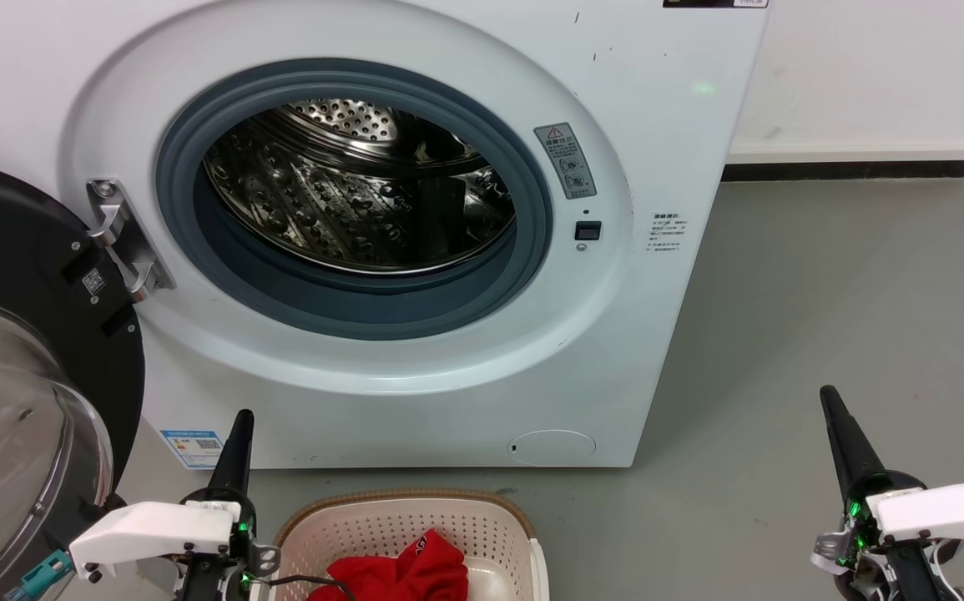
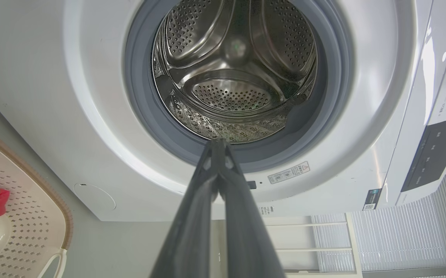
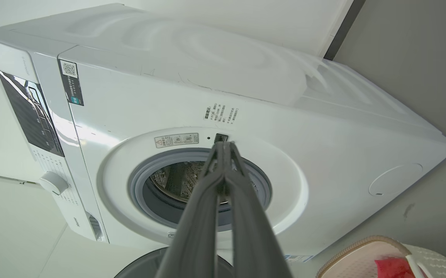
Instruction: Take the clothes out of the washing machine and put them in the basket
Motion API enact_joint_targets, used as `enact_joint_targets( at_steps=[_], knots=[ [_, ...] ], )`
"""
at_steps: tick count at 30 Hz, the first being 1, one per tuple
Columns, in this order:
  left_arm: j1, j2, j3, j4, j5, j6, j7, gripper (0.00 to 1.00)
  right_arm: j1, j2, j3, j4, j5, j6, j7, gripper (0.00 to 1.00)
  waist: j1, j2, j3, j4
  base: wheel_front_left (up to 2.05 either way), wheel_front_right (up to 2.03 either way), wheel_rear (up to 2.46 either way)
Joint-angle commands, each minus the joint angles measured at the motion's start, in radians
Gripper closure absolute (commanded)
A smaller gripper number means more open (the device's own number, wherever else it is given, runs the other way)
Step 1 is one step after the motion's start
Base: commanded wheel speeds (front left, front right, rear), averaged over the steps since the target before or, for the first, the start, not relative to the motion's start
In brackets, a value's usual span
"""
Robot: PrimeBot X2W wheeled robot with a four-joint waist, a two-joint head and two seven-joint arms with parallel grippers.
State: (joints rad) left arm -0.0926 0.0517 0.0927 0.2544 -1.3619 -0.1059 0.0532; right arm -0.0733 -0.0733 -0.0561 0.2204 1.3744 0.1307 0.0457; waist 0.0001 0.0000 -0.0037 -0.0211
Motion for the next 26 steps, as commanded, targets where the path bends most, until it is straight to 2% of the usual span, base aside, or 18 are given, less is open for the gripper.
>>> enact_joint_targets(
  at_steps=[1, 26],
  knots=[
    [-0.02, 0.0, 0.004, -0.008, -0.03, -0.008, 0.009, 1.0, -0.023, -0.003, -0.005, 0.0, 0.031, 0.0, 0.006, 1.0, -0.0001, 0.0, 0.001, 0.001, 0.0, 0.0, 0.0],
    [-0.02, -0.002, 0.021, -0.01, -0.214, -0.024, 0.055, 1.0, -0.034, 0.002, -0.026, 0.021, 0.224, 0.0, 0.041, 1.0, -0.0001, 0.0, 0.006, 0.017, 0.0, 0.0, 0.0]
  ],
)
